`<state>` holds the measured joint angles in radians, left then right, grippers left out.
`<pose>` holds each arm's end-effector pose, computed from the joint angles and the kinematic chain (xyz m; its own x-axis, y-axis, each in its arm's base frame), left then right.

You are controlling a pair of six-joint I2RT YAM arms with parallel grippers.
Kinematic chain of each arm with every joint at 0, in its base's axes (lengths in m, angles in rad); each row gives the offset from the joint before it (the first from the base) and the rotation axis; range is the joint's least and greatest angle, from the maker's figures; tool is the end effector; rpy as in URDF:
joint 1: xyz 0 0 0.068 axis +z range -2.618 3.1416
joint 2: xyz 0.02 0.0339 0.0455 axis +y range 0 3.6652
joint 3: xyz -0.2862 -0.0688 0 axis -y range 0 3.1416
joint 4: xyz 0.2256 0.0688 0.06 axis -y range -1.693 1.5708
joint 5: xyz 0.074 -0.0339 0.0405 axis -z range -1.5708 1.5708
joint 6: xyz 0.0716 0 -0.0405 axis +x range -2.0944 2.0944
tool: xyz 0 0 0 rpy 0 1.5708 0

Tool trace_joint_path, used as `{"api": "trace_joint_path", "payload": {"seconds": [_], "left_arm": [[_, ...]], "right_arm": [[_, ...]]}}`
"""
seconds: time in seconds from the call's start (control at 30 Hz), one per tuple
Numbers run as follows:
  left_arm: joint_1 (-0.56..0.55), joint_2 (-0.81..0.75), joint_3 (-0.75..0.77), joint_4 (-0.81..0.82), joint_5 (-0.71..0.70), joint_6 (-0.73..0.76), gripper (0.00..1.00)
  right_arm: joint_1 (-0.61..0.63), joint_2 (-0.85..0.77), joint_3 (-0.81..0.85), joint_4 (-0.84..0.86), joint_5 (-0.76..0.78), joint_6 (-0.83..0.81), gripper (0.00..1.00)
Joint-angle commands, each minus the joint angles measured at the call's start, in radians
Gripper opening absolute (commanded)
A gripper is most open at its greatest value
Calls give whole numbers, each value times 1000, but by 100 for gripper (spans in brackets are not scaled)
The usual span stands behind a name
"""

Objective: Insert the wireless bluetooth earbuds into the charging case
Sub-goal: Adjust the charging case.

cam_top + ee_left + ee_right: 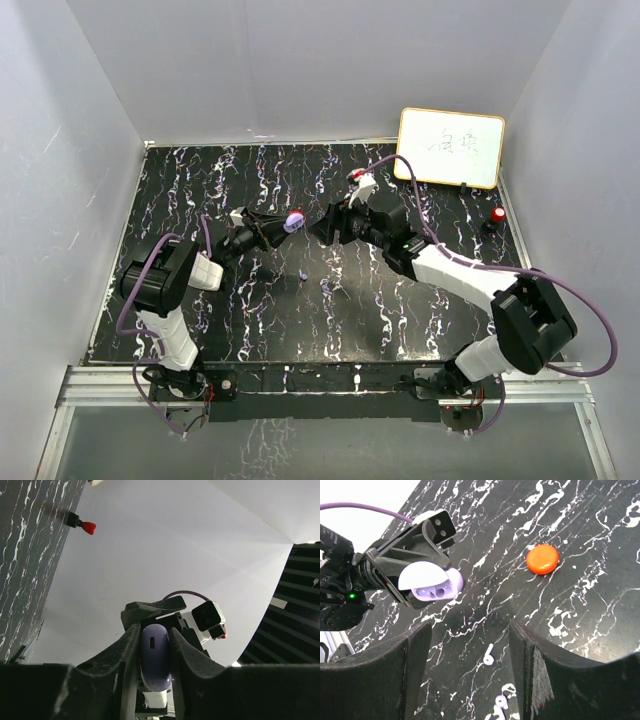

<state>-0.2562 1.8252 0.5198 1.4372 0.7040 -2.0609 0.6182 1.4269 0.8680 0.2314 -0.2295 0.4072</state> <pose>0.3138 -0.1301 0.2054 -0.7779 -0.4914 0.3916 -0.2709 -0.2999 -0.9147 0.2661 0.2092 0.2818 -0.5337 0.0936 -0.8404 -0.5756 0.6879 0.4422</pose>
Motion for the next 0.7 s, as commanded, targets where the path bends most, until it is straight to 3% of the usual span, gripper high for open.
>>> {"api": "trace_joint_path", "payload": {"seconds": [0.0,0.4,0.67], "left_arm": [[5,-33,14,166,33,-44,0],[4,-63,24,8,21,109,0],[4,-64,-6,-11,-27,94,0]], "right_arm": [[1,25,17,161,-44,60,61],[1,-69,-65,62,27,23,60],[11,-179,-139,-44,90,-24,58]]}}
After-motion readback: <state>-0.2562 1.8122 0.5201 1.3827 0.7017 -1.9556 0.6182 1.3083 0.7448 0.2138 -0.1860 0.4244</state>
